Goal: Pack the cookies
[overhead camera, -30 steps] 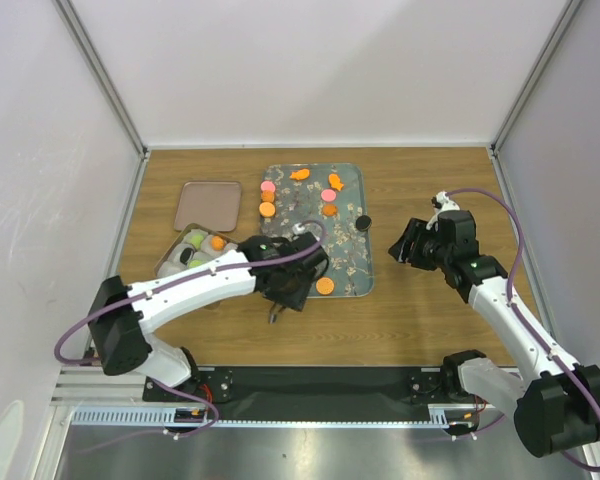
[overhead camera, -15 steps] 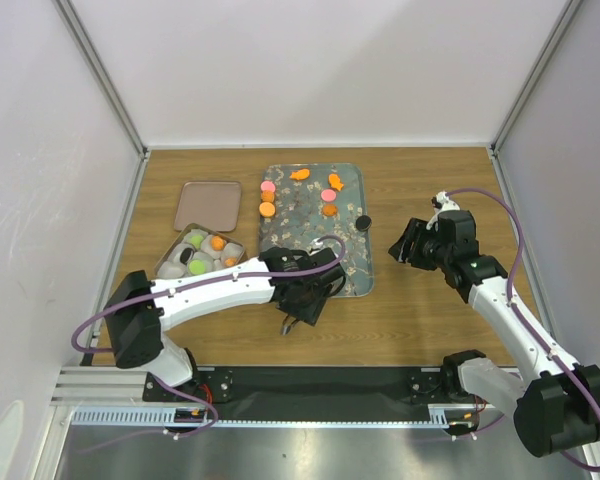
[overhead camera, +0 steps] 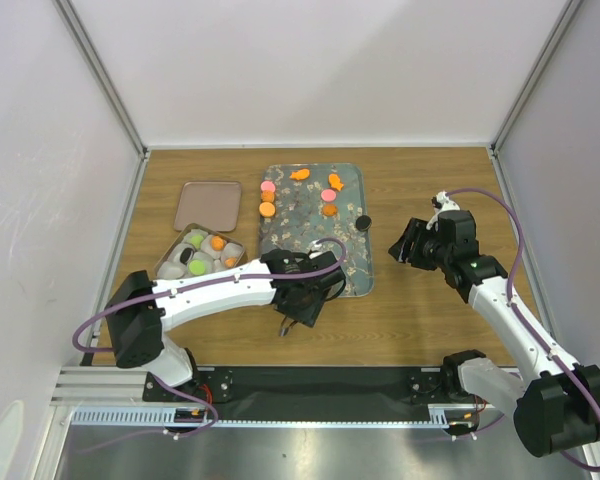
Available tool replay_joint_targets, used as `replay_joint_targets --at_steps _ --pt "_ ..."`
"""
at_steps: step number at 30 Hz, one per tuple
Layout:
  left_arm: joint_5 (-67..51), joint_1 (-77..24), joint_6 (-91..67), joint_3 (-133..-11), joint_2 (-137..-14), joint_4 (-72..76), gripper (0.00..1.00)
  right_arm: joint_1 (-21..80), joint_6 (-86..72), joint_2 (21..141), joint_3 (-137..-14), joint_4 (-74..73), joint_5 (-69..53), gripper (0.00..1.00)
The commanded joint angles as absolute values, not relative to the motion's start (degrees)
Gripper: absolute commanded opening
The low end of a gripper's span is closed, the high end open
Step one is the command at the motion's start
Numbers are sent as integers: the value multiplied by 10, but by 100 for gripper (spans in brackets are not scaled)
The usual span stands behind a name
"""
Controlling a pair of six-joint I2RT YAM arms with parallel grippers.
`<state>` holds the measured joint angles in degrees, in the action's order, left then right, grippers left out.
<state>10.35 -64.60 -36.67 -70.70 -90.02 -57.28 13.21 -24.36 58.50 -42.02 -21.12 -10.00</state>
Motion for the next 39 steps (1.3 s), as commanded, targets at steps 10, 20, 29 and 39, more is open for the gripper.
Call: replay_joint_targets --at_steps 10,20,29,39 --pt "116 -652 -374 -700 -906 -579 50 129 -244 575 -423 -194 -105 56" --pt "120 -652 -365 -705 -915 -593 44 129 -244 574 -424 -193 -112 56" --pt "160 -645 -361 -739 -908 -628 36 129 -245 569 -422 -192 -119 56" --pt "200 -541 -359 -757 -826 -659 36 129 -247 566 -422 -192 -127 56"
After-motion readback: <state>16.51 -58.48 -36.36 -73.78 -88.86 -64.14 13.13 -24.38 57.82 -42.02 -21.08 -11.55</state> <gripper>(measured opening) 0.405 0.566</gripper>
